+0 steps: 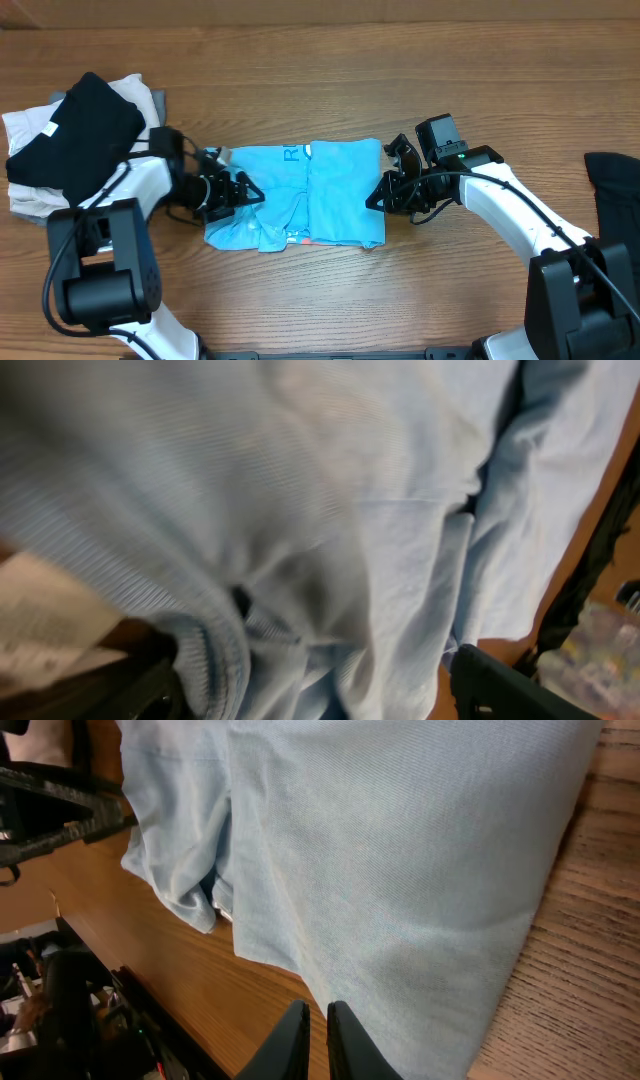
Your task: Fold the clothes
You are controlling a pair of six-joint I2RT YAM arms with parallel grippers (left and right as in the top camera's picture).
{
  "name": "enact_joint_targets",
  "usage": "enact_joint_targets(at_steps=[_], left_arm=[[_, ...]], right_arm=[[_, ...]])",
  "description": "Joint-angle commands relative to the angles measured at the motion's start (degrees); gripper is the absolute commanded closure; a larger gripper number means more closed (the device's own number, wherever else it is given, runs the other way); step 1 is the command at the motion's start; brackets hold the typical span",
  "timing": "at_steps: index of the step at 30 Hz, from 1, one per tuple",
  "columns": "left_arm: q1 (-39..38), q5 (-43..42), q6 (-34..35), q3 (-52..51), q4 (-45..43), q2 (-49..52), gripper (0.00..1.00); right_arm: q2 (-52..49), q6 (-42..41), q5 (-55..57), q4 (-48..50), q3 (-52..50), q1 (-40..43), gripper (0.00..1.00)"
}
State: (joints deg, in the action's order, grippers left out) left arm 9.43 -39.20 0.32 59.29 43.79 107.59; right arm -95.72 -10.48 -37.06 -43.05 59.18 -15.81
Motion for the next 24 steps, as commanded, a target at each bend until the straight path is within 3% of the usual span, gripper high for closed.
enact_joint_targets(at_steps=[1, 6, 12, 16, 24], left_arm=[[5.0, 20.1, 1.2, -3.3, -0.6, 4.5, 0.07], [6.1, 13.9, -4.7, -4.4, -3.7, 4.6, 0.03], [5.8, 13.1, -3.3, -11.6, -12.7, 4.7, 0.0], [5.2, 8.0, -3.3, -15.6, -17.1, 4.7, 0.04], [1.5, 7.8, -3.7, -17.5, -17.7, 4.7, 0.09]], right_arm=[[0.9, 0.0, -0.1, 0.2, 0.7, -0.2, 0.89], [0.9, 0.0, -0.1, 0.6, 0.7, -0.2, 0.89], [0.9, 0.0, -0.1, 0.3, 0.7, -0.2, 0.89], [0.9, 0.0, -0.1, 0.4, 0.7, -0.2, 0.89], [0.9, 0.0, -0.1, 0.5, 0.7, -0.2, 0.89]])
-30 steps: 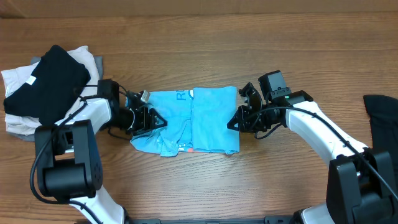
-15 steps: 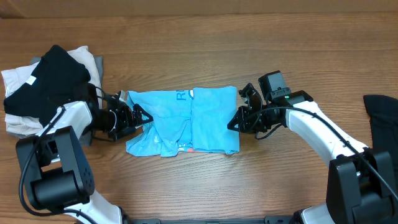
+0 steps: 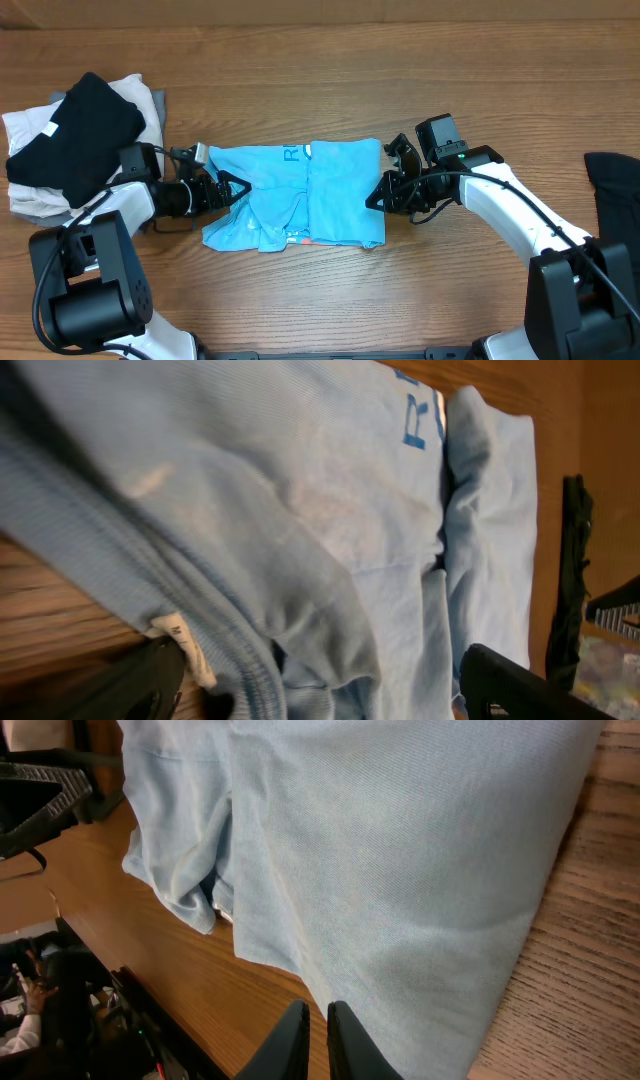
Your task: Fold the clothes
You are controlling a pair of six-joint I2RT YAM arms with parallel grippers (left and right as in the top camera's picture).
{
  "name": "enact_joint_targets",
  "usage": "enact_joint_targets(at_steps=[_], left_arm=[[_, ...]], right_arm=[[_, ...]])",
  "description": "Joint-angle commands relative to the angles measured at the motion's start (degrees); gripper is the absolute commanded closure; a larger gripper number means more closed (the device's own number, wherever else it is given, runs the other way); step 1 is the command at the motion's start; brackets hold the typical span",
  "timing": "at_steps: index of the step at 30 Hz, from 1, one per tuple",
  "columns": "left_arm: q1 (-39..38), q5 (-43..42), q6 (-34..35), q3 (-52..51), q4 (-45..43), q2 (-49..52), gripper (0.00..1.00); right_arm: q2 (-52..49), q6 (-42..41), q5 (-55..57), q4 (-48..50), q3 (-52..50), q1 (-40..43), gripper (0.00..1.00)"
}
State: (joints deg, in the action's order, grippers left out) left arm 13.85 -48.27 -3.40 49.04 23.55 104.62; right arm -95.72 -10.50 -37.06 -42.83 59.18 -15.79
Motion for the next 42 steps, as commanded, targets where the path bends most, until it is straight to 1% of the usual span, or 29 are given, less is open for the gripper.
enact_joint_targets(at_steps=[1, 2, 4, 5, 8, 9, 11, 13, 14, 18, 23, 25, 28, 34, 38, 42], left_arm=[[-3.6, 16.7, 0.2, -7.3, 2.8, 7.6, 0.09], [-4.3, 16.2, 0.4, -7.3, 3.2, 7.6, 0.09], [-5.6, 14.3, 0.4, -7.3, 4.4, 7.6, 0.13], [-6.2, 14.8, 0.4, -7.3, 5.0, 7.6, 0.17], [-6.7, 18.1, 1.8, -7.3, 6.5, 7.6, 0.19], [-6.6, 18.8, 2.8, -7.3, 6.6, 7.6, 0.22], [-6.3, 18.6, 3.4, -7.2, 6.4, 7.6, 0.35], [-5.9, 18.7, 3.7, -7.0, 6.4, 7.6, 0.57], [-5.7, 18.6, 3.9, -6.8, 6.4, 7.6, 0.66], [-4.4, 18.6, 4.9, -4.5, 8.2, 7.4, 0.78], [-3.2, 19.0, 4.6, 2.5, 16.4, 5.9, 0.82], [-3.3, 20.9, 4.5, 6.3, 20.6, 4.9, 0.82], [-3.4, 24.7, 4.4, 13.1, 27.5, 3.2, 0.82], [-4.1, 27.5, 3.3, 27.7, 39.6, 0.2, 0.8], [-7.9, 27.5, 3.4, 34.6, 44.5, -0.9, 0.81], [-15.7, 27.8, 6.9, 37.3, 44.4, -1.2, 0.81]], right_arm=[[0.9, 0.0, -0.1, 0.3, 0.7, -0.2, 0.89], [0.9, 0.0, -0.1, 0.2, 0.7, -0.2, 0.89], [0.9, 0.0, -0.1, 0.0, 0.7, -0.2, 0.89], [0.9, 0.0, -0.1, -0.1, 0.7, -0.2, 0.89], [0.9, 0.0, -0.1, -0.1, 0.7, -0.2, 0.89], [0.9, 0.0, -0.1, -0.1, 0.7, -0.2, 0.89], [0.9, 0.0, -0.1, -0.1, 0.7, -0.2, 0.89], [0.9, 0.0, -0.1, -0.1, 0.7, -0.2, 0.89], [0.9, 0.0, -0.1, -0.1, 0.7, -0.2, 0.89], [0.9, 0.0, -0.1, -0.5, 0.7, -0.2, 0.89], [0.9, 0.0, -0.1, -0.5, 0.7, -0.2, 0.89], [0.9, 0.0, -0.1, -0.5, 0.7, -0.2, 0.89], [0.9, 0.0, -0.1, -0.6, 0.7, -0.2, 0.89], [0.9, 0.0, 3.0, -0.6, 0.7, -0.2, 0.89], [0.9, 0.0, 4.0, -0.7, 0.7, -0.2, 0.89], [0.9, 0.0, 4.0, -0.7, 0.7, -0.2, 0.89]])
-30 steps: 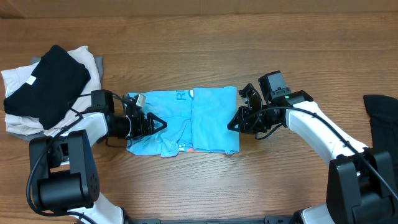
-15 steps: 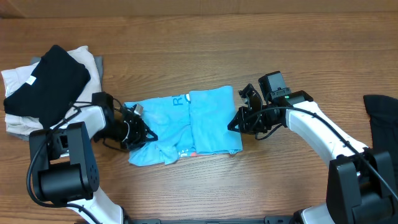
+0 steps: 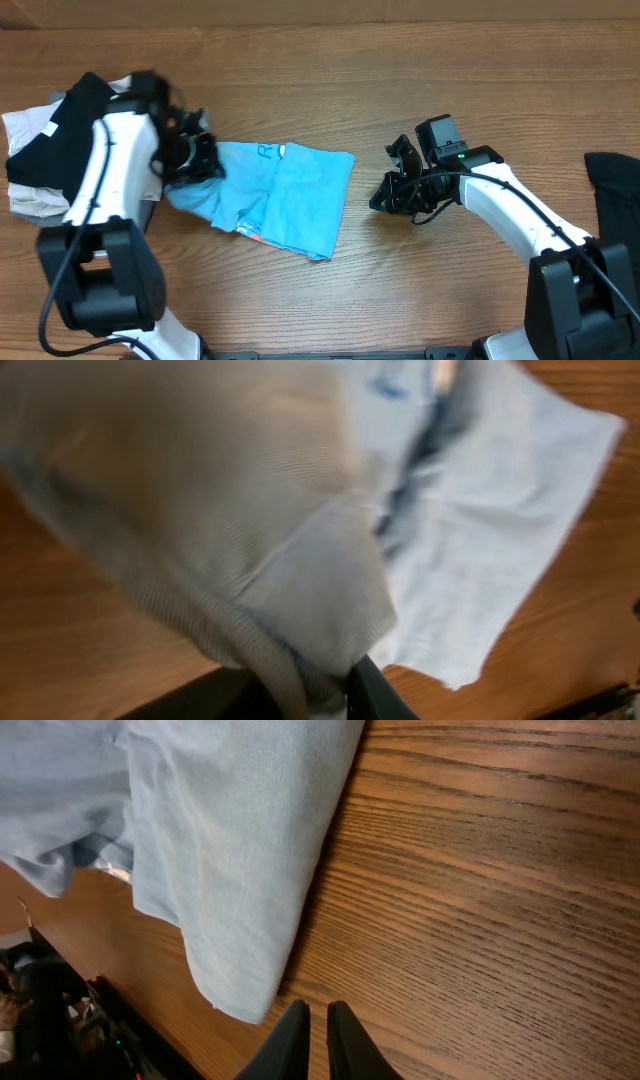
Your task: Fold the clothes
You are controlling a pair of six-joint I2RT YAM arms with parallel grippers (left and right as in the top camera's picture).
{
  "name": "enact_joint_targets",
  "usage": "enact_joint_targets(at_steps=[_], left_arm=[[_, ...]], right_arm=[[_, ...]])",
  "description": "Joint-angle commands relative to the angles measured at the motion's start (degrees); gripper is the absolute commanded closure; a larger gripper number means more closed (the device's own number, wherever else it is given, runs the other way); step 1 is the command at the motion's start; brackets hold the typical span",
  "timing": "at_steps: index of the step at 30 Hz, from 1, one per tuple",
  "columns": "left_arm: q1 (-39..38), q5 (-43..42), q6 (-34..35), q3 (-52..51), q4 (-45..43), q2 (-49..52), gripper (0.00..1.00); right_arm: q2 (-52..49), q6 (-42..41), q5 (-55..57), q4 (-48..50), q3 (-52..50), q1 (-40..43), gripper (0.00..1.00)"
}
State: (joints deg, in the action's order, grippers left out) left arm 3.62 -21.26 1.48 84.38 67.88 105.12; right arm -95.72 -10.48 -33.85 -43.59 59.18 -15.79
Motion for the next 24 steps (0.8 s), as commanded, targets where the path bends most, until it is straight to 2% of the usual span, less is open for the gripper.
enact_joint_targets(at_steps=[1, 6, 9, 12, 16, 17, 21, 23, 24], left_arm=[[-7.8, 1.0, 3.1, 2.1, -0.5, -1.7, 0.8], [-20.3, 9.8, 9.3, 2.1, -1.7, -1.6, 0.81], [-26.7, 10.4, 12.2, 2.1, -3.1, -1.6, 0.83], [-31.4, 12.2, 15.0, 2.1, -4.1, -1.6, 0.83], [-35.6, 12.9, 16.3, 2.1, -5.0, -1.6, 0.81], [-36.4, 12.9, 16.4, 2.1, -5.5, -1.6, 0.76], [-38.6, 13.6, 16.9, 2.1, -8.4, -1.6, 0.75], [-39.4, 13.9, 17.2, 2.1, -9.9, -1.6, 0.67], [-39.7, 13.8, 18.0, 2.1, -10.5, -1.6, 0.66]], right_arm=[[0.9, 0.0, 0.8, 0.0, 0.7, -0.2, 0.89], [0.9, 0.0, 2.8, -0.6, 0.7, -0.2, 0.89], [0.9, -0.1, 5.3, -1.6, 0.7, -0.2, 0.89], [0.9, -3.7, 9.1, -2.5, 0.7, -0.2, 0.89], [0.9, -7.5, 13.0, -3.6, 0.7, -0.2, 0.88], [0.9, -7.6, 13.3, -3.7, 0.7, -0.2, 0.88], [0.9, -7.8, 13.4, -4.2, 0.7, -0.2, 0.88], [0.9, -7.8, 13.5, -4.4, 0.7, -0.2, 0.88], [0.9, -7.9, 13.7, -4.5, 0.7, -0.1, 0.88]])
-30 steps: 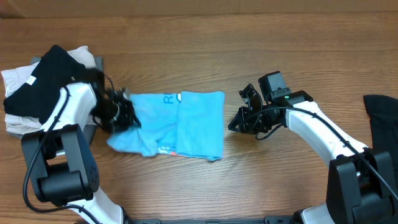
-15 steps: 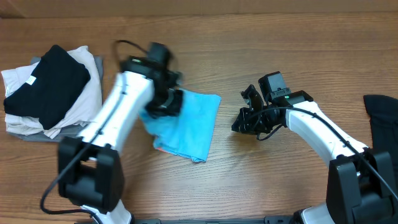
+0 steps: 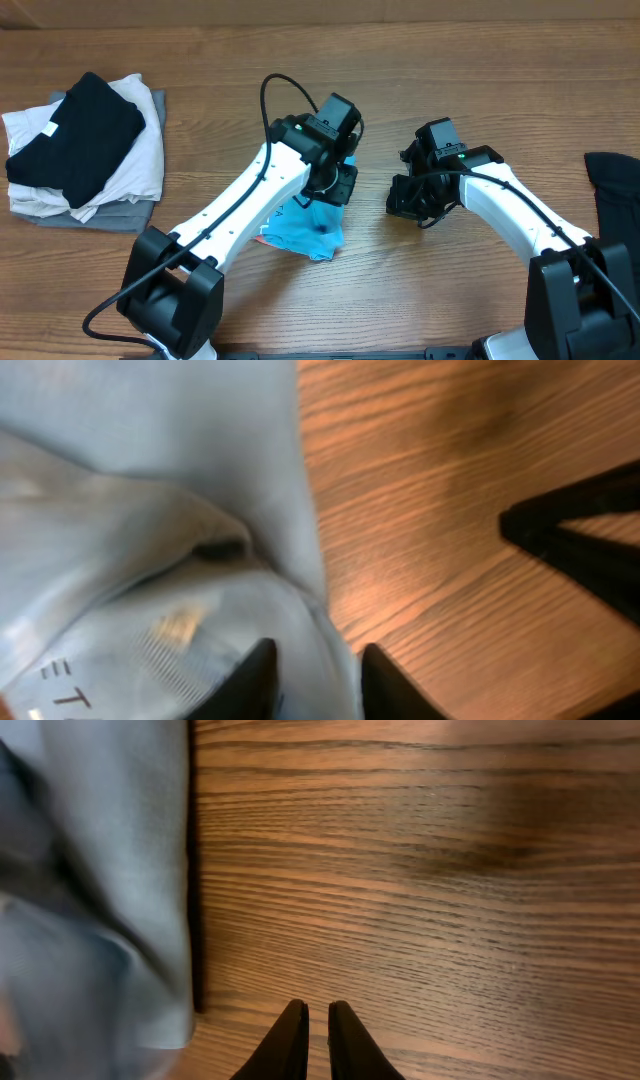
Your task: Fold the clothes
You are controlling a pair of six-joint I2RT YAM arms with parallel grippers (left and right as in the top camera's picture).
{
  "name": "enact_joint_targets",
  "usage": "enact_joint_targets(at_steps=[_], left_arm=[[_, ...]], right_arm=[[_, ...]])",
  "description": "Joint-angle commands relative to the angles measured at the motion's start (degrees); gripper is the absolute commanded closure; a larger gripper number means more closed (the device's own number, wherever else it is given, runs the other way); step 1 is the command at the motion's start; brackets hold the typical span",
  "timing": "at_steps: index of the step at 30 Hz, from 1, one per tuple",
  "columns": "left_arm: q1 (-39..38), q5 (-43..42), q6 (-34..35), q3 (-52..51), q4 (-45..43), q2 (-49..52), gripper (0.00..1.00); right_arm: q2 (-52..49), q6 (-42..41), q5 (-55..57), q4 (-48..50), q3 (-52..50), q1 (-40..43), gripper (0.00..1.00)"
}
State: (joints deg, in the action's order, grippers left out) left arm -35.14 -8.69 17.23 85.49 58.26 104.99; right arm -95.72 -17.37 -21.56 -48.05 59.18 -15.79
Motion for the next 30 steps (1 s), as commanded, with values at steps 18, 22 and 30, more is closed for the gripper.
enact_joint_targets(at_steps=[18, 22, 30], left_arm=[[10.9, 9.4, -0.8, 11.0, 15.4, -1.3, 0.32], [17.0, 2.5, -5.2, 4.6, 10.4, -0.8, 0.25], [23.5, -15.1, -10.0, -4.3, 2.6, 0.7, 0.41]], right_arm=[[0.9, 1.1, 2.4, 0.9, 0.7, 1.4, 0.8], [0.9, 1.1, 2.4, 0.8, 0.7, 1.4, 0.8], [0.9, 1.0, 4.1, 0.3, 0.7, 1.6, 0.81]])
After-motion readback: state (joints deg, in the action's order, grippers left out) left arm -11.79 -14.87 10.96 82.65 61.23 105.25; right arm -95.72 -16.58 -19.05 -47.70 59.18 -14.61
